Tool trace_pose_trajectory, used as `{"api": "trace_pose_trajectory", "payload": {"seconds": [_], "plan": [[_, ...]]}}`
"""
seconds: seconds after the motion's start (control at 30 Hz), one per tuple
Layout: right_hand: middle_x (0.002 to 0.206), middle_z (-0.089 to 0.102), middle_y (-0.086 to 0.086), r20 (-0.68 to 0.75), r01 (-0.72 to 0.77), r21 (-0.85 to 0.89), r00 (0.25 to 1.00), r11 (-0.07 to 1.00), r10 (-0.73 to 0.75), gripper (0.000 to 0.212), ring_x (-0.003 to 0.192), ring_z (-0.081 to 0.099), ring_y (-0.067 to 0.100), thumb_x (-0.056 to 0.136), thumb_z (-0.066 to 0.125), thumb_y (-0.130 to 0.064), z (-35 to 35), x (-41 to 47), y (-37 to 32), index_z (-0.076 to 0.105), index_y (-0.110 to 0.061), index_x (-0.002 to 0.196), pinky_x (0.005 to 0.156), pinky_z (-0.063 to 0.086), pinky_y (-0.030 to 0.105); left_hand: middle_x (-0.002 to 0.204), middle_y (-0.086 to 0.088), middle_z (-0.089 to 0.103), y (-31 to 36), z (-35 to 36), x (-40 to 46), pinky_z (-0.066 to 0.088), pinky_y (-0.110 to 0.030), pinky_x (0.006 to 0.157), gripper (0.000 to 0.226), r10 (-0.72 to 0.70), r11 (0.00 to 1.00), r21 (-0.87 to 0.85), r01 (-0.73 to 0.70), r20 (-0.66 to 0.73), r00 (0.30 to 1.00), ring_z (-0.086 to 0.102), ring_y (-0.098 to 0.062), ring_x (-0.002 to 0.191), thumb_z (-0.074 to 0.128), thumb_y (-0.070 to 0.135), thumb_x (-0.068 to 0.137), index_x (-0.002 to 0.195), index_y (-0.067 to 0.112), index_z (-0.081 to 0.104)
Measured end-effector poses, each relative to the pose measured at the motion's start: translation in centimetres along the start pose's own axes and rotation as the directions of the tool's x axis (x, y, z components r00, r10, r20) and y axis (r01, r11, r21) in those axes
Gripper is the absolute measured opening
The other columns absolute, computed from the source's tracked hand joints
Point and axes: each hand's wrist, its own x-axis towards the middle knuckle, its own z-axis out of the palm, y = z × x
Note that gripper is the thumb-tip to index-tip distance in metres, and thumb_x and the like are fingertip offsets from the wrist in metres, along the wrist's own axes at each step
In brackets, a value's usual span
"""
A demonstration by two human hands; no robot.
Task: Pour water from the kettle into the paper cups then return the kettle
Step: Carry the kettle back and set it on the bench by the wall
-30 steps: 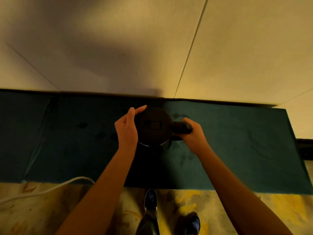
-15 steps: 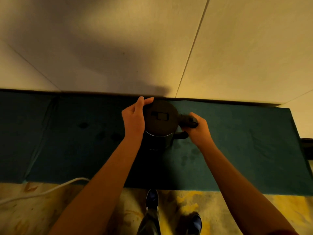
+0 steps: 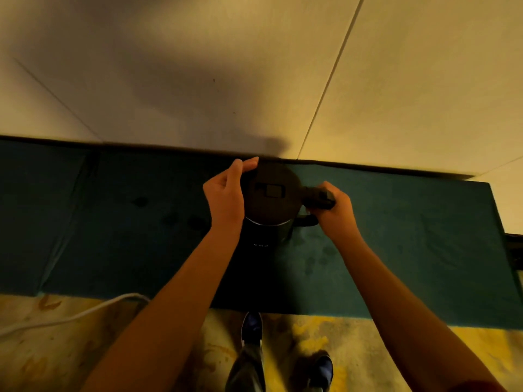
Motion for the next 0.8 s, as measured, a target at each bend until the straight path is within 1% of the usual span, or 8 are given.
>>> {"api": "trace_pose_trajectory", "payload": {"seconds": [0.07, 0.17, 0.3, 0.4, 0.47, 0.5, 0.7, 0.8], "plan": [[0.075, 0.062, 0.033, -0.001, 0.008, 0.002, 1.0, 1.0, -0.008, 0.017, 0.069, 0.055, 0.025, 0.083, 0.069, 0.01, 0.3, 0.2, -0.1, 0.053, 0.01, 0.077, 0.061, 0.048, 0.044, 0.103, 0.002, 0.079, 0.1, -0.1, 0.4, 0.05, -0.038, 0.102, 0.037, -0.02, 1.0, -0.001, 0.02, 0.002, 1.0, 0.071, -0.013, 0.106, 0.054, 0.038, 0.095, 0.099, 0.011, 0.08], [0.07, 0.057, 0.021, -0.012, 0.016, -0.008, 1.0, 1.0, -0.016, 0.025, 0.067, 0.051, 0.02, 0.082, 0.07, 0.01, 0.4, 0.5, -0.3, 0.05, -0.003, 0.072, 0.061, 0.041, 0.035, 0.101, 0.003, 0.08, 0.0, -0.1, 0.7, 0.051, -0.028, 0.094, 0.037, -0.022, 1.0, -0.019, 0.022, -0.017, 1.0, 0.072, -0.011, 0.102, 0.054, 0.039, 0.094, 0.097, 0.013, 0.081], [0.078, 0.063, 0.035, 0.001, 0.03, -0.014, 1.0, 0.999, -0.03, 0.017, 0.069, 0.055, 0.025, 0.081, 0.07, 0.011, 0.5, 0.8, -0.3, 0.053, 0.011, 0.077, 0.06, 0.046, 0.042, 0.099, 0.002, 0.08, 0.2, 0.2, 1.2, 0.054, -0.03, 0.094, 0.039, -0.03, 0.999, -0.02, 0.029, -0.028, 0.999, 0.073, -0.013, 0.1, 0.054, 0.039, 0.093, 0.098, 0.011, 0.081], [0.075, 0.063, 0.032, 0.013, 0.027, -0.034, 1.0, 0.999, -0.027, 0.017, 0.068, 0.055, 0.022, 0.083, 0.071, 0.008, 0.0, 0.7, 0.4, 0.055, 0.012, 0.078, 0.057, 0.042, 0.032, 0.1, 0.003, 0.08, 0.0, 0.7, 0.8, 0.053, -0.03, 0.096, 0.037, -0.036, 0.999, -0.006, 0.036, -0.01, 0.999, 0.072, -0.011, 0.101, 0.053, 0.038, 0.094, 0.097, 0.013, 0.081], [0.065, 0.059, 0.016, 0.023, 0.008, -0.033, 1.0, 0.999, -0.007, 0.023, 0.062, 0.057, 0.009, 0.084, 0.072, 0.01, -0.1, 0.0, 1.1, 0.056, 0.0, 0.07, 0.052, 0.04, 0.014, 0.1, 0.004, 0.08, -0.3, 0.7, 0.3, 0.053, -0.021, 0.09, 0.038, -0.022, 1.0, 0.01, 0.022, 0.013, 1.0, 0.072, -0.009, 0.101, 0.052, 0.038, 0.095, 0.095, 0.014, 0.081], [0.063, 0.056, 0.007, 0.023, 0.011, -0.023, 1.0, 1.0, -0.01, 0.032, 0.058, 0.056, 0.0, 0.084, 0.072, 0.011, 0.0, -0.4, 1.6, 0.054, -0.008, 0.067, 0.051, 0.039, 0.009, 0.1, 0.004, 0.08, -0.5, 0.6, 0.0, 0.054, -0.021, 0.089, 0.038, -0.015, 1.0, 0.009, 0.014, 0.028, 0.999, 0.073, -0.01, 0.101, 0.051, 0.037, 0.095, 0.094, 0.013, 0.081], [0.063, 0.05, -0.008, 0.044, 0.037, -0.023, 0.998, 0.999, -0.036, 0.053, 0.059, 0.048, -0.001, 0.081, 0.075, 0.012, 0.8, -0.5, 1.6, 0.045, -0.027, 0.064, 0.052, 0.036, 0.009, 0.101, 0.0, 0.08, -1.3, -0.4, -0.3, 0.055, -0.031, 0.094, 0.038, -0.013, 1.0, 0.01, 0.012, 0.011, 1.0, 0.073, -0.016, 0.103, 0.052, 0.034, 0.094, 0.091, 0.01, 0.081], [0.064, 0.052, -0.002, 0.058, 0.021, -0.027, 0.998, 0.999, -0.019, 0.035, 0.063, 0.048, 0.013, 0.083, 0.075, 0.01, 0.8, -0.5, 1.5, 0.053, -0.013, 0.069, 0.054, 0.035, 0.017, 0.101, 0.001, 0.08, -1.2, -0.4, 0.1, 0.054, -0.039, 0.097, 0.036, -0.015, 0.999, 0.04, 0.014, 0.011, 1.0, 0.073, -0.016, 0.103, 0.053, 0.033, 0.094, 0.093, 0.01, 0.081]]}}
